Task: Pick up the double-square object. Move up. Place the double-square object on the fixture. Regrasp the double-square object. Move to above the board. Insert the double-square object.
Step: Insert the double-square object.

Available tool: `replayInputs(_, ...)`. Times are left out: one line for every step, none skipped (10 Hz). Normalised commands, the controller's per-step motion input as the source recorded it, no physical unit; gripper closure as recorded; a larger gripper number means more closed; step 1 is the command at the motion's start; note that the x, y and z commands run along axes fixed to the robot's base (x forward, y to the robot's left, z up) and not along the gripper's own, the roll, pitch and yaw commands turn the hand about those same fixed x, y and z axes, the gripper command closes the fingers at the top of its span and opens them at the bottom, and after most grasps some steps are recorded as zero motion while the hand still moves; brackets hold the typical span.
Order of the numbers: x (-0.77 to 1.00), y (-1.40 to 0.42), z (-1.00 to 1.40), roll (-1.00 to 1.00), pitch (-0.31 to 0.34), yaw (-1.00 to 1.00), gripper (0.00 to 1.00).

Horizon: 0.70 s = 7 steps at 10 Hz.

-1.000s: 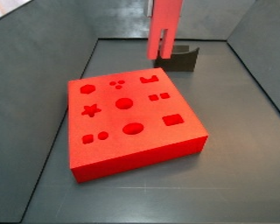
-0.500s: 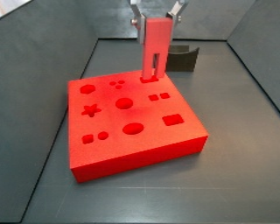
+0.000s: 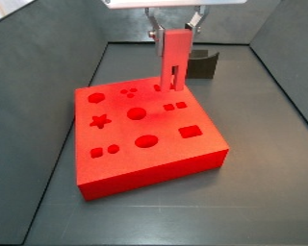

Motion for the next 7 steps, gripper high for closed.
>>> replayInputs(0.26, 0.00, -0.35, -0.01, -0.011, 0.00, 1.00)
replayInputs(0.30, 0.00, -0.39, 0.00, 0.000, 0.00, 1.00)
replayInputs(0.19, 0.00, -0.03, -0.02, 0.000, 0.00, 1.00)
replayInputs(0.00, 0.00, -0.04, 0.00, 0.000, 0.00, 1.00)
replayInputs(0.00, 0.01, -0.23, 0.05, 0.000, 0.02, 1.00)
replayInputs(0.01, 0.00, -0.29, 0.05, 0.000, 0.00, 1.00)
replayInputs(0.00, 0.00, -0.27, 0.03, 0.000, 0.00, 1.00)
